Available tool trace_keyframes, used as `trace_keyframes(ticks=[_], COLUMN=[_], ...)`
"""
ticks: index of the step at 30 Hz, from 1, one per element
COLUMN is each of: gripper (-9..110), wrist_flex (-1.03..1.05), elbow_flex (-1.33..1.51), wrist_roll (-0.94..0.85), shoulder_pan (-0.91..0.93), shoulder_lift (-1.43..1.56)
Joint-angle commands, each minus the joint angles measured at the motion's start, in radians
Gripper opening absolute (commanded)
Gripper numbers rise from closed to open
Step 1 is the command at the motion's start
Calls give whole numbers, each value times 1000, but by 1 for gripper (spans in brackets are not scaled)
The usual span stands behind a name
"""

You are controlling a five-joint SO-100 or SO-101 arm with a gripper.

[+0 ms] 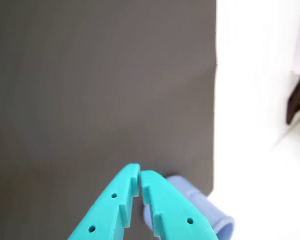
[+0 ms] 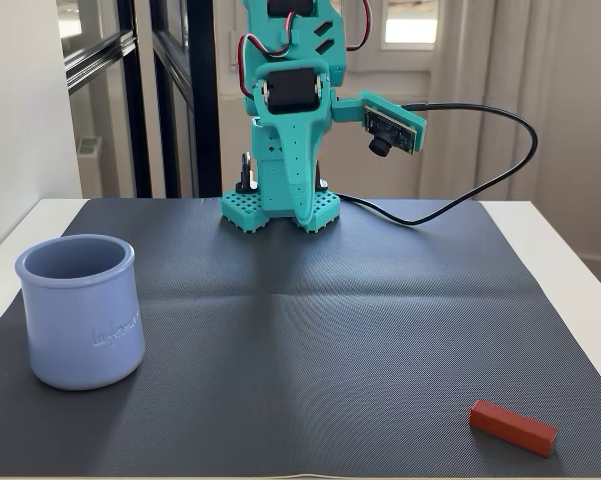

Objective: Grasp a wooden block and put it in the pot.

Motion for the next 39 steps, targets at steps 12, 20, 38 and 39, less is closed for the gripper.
trace_keyframes(ticks=[12,20,38,39], gripper=[0,1,20,20], wrist_flex=[-14,-14,-14,-14], elbow_flex=[-483,-713,-1077,-1106], wrist_roll=[287,373,627,643], shoulder_pan=[-212,-250,-290,-290], shoulder_lift=[-591,-845,-1233,-1255])
